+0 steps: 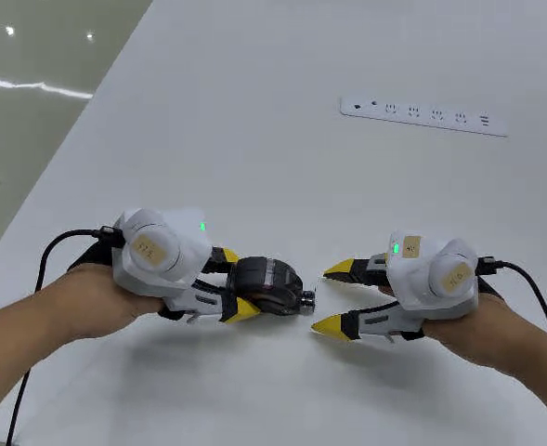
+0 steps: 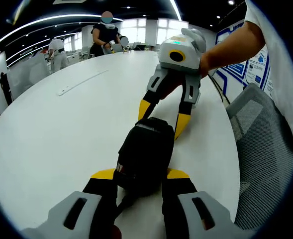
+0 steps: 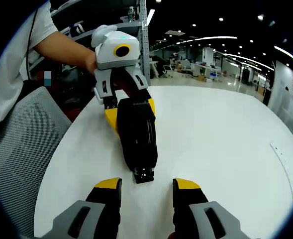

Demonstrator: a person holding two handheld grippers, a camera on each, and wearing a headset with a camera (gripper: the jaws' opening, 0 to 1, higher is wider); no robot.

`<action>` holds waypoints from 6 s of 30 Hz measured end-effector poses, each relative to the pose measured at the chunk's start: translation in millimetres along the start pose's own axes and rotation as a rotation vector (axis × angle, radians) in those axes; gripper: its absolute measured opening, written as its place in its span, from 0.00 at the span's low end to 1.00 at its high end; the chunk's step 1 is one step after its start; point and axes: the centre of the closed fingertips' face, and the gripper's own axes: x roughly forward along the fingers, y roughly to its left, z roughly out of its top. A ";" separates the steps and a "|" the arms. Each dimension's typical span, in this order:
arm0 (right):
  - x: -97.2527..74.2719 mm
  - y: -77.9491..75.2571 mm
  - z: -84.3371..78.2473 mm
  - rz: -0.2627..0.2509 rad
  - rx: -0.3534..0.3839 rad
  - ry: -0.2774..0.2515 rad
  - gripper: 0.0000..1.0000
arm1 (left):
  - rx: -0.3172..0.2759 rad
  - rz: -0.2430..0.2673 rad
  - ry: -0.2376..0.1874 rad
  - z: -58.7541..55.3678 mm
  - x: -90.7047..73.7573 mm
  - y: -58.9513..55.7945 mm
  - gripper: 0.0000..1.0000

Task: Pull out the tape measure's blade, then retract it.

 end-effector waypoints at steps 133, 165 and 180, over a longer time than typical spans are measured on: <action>-121.7 -5.1 -103.4 -0.093 0.012 0.244 0.09 | 0.071 -0.040 0.037 -2.2 1.0 0.4 0.25; -158.5 -2.6 -126.5 -0.102 0.030 0.298 0.09 | 0.074 -0.041 0.033 0.1 1.0 -1.8 0.25; -171.0 -5.7 -141.0 -0.105 0.037 0.327 0.09 | 0.078 -0.041 0.034 0.3 1.5 -1.0 0.25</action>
